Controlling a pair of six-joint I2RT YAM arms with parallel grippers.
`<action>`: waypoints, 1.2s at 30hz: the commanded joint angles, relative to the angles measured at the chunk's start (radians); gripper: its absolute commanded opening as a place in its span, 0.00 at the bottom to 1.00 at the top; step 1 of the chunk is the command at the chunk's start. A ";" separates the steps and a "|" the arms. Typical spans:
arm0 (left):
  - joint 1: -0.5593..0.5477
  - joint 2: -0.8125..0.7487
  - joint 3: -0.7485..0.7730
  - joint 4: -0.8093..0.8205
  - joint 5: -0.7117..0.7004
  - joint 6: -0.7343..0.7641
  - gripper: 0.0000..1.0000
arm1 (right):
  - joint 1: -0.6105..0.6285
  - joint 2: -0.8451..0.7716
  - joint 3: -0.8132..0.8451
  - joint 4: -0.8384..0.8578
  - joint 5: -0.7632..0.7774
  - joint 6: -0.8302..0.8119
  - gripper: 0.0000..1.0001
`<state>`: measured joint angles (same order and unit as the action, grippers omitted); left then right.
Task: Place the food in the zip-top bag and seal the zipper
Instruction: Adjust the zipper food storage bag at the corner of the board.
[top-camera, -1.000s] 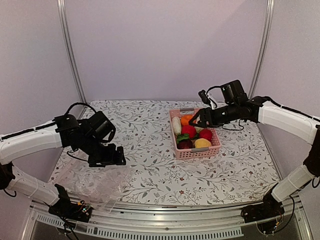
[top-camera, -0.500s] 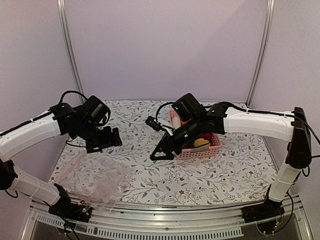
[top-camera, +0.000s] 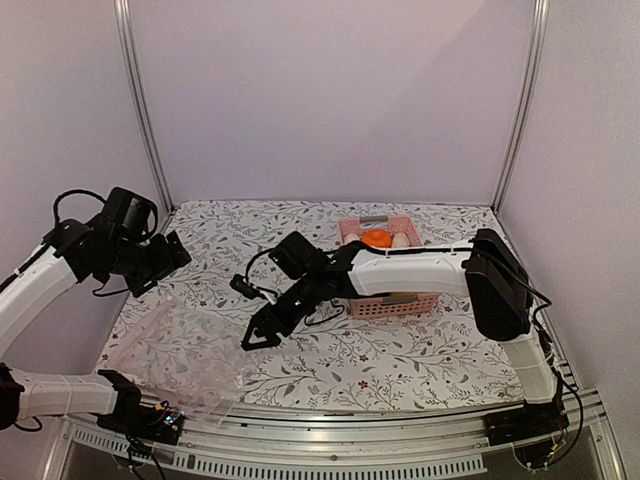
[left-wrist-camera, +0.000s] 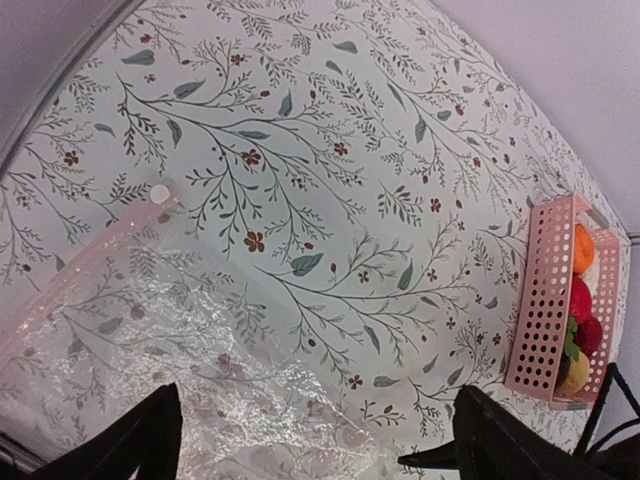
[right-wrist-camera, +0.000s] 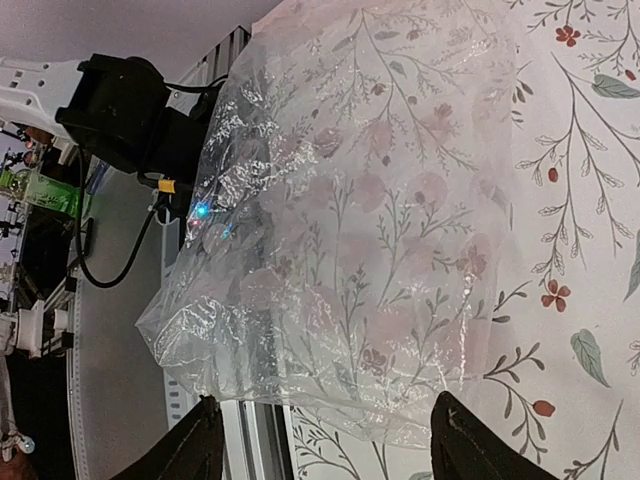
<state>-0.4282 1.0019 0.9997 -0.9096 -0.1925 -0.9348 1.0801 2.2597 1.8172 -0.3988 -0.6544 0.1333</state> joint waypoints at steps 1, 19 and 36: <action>0.040 0.004 -0.024 0.020 0.000 0.050 0.94 | 0.000 0.066 0.048 0.049 -0.069 0.064 0.69; 0.163 -0.015 -0.003 0.058 0.005 0.102 0.95 | 0.002 0.176 0.195 -0.209 0.295 0.205 0.68; 0.262 -0.017 -0.343 0.297 0.223 0.223 0.96 | -0.077 0.030 0.034 -0.320 0.606 0.066 0.63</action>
<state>-0.1970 0.9714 0.7200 -0.7261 -0.0311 -0.7731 1.0382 2.3569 1.9030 -0.6716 -0.1413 0.2825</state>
